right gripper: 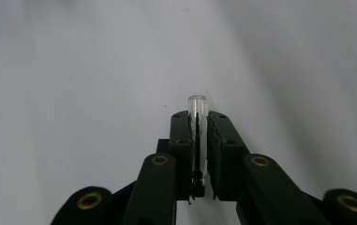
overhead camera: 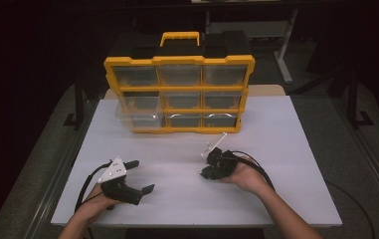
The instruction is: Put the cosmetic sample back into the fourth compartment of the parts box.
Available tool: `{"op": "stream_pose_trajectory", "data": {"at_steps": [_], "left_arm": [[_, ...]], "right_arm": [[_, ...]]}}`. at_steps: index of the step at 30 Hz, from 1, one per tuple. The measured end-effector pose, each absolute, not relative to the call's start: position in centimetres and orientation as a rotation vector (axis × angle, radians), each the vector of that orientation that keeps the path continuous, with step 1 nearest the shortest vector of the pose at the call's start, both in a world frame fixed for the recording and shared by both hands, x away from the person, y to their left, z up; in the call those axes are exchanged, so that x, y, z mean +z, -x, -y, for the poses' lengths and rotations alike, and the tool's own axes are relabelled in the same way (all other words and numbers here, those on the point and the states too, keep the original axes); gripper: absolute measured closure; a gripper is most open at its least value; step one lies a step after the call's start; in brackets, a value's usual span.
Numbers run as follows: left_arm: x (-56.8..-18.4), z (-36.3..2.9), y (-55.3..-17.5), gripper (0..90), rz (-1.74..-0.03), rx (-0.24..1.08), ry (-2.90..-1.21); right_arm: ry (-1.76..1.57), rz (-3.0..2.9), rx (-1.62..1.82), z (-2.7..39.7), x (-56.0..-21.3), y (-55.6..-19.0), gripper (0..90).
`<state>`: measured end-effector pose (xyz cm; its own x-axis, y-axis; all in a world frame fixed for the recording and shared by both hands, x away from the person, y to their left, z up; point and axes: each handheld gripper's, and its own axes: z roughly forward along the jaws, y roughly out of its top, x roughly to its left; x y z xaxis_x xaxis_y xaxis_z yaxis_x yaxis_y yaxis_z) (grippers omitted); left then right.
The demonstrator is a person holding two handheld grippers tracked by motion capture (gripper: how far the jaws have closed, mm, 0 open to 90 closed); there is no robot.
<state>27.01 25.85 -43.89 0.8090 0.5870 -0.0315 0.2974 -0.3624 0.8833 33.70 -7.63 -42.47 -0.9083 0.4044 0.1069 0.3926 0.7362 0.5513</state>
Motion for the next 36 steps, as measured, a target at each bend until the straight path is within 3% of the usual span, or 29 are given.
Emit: {"op": "stream_pose_trajectory", "data": {"at_steps": [36], "left_arm": [[-43.9,-25.6,-26.8,0.1,-0.655,0.334,-1.956]], "right_arm": [[-0.637,-2.887,1.001,6.9,-38.3,-35.6,79.5]]}}
